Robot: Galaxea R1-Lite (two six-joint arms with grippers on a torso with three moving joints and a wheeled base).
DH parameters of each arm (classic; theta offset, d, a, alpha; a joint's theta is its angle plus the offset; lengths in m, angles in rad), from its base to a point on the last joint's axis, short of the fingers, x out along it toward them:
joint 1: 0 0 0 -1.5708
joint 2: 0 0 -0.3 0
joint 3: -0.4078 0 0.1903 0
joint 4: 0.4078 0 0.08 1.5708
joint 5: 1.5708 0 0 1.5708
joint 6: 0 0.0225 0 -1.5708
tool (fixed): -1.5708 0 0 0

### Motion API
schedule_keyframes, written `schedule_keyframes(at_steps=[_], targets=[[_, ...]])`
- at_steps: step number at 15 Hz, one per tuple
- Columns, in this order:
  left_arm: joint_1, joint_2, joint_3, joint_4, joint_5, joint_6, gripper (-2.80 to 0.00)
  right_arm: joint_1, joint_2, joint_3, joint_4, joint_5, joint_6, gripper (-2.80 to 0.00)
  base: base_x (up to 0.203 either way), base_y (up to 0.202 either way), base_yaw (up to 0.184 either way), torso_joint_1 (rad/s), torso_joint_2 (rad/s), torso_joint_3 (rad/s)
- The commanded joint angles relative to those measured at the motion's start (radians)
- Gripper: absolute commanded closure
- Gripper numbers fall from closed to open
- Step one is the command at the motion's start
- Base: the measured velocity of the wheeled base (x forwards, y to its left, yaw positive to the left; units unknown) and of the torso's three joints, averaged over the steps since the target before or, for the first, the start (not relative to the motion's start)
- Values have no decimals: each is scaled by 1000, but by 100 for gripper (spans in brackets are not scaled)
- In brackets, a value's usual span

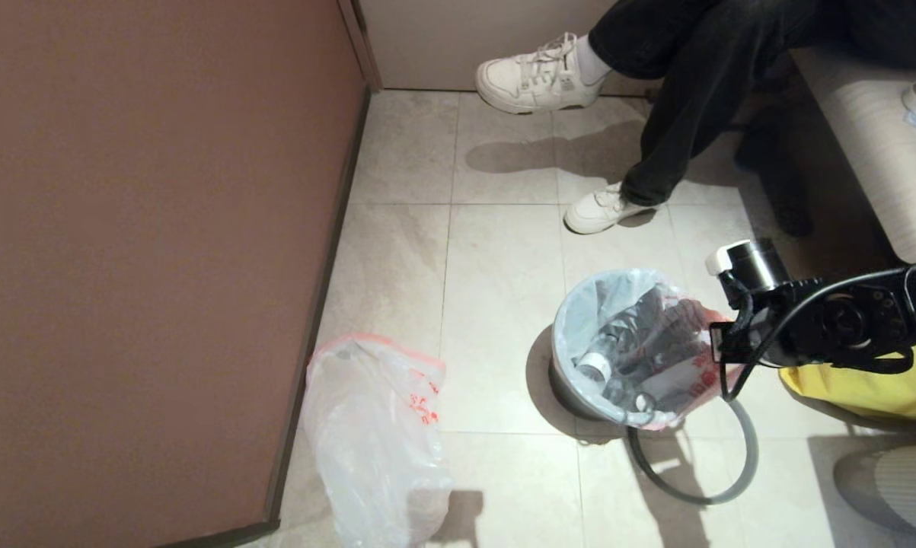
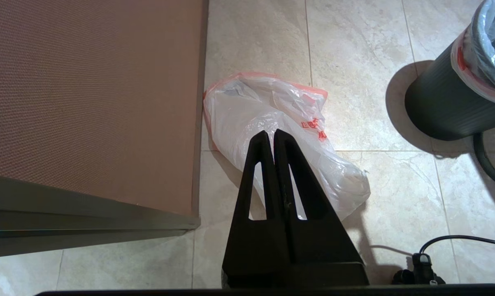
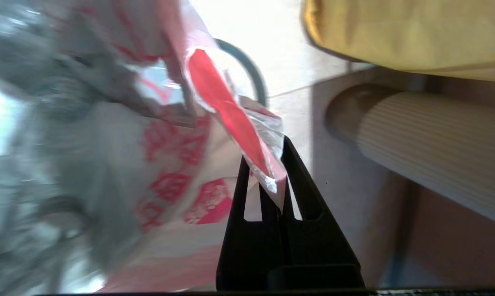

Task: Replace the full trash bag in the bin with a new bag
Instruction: Place the trash bag on the floor

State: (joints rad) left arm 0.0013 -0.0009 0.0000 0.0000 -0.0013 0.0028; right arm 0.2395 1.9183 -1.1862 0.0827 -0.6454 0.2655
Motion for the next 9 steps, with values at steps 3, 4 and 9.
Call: schedule_keyframes(at_steps=[3, 4, 9], targets=[[0, 1, 0, 0, 0, 0, 0, 40, -75, -26, 103, 214, 207, 0, 0, 0, 0, 0, 0, 0], [0, 1, 0, 0, 0, 0, 0, 43, -85, -38, 121, 288, 243, 0, 0, 0, 0, 0, 0, 0], [0, 1, 0, 0, 0, 0, 0, 39, -101, -101, 188, 652, 368, 0, 0, 0, 0, 0, 0, 0]])
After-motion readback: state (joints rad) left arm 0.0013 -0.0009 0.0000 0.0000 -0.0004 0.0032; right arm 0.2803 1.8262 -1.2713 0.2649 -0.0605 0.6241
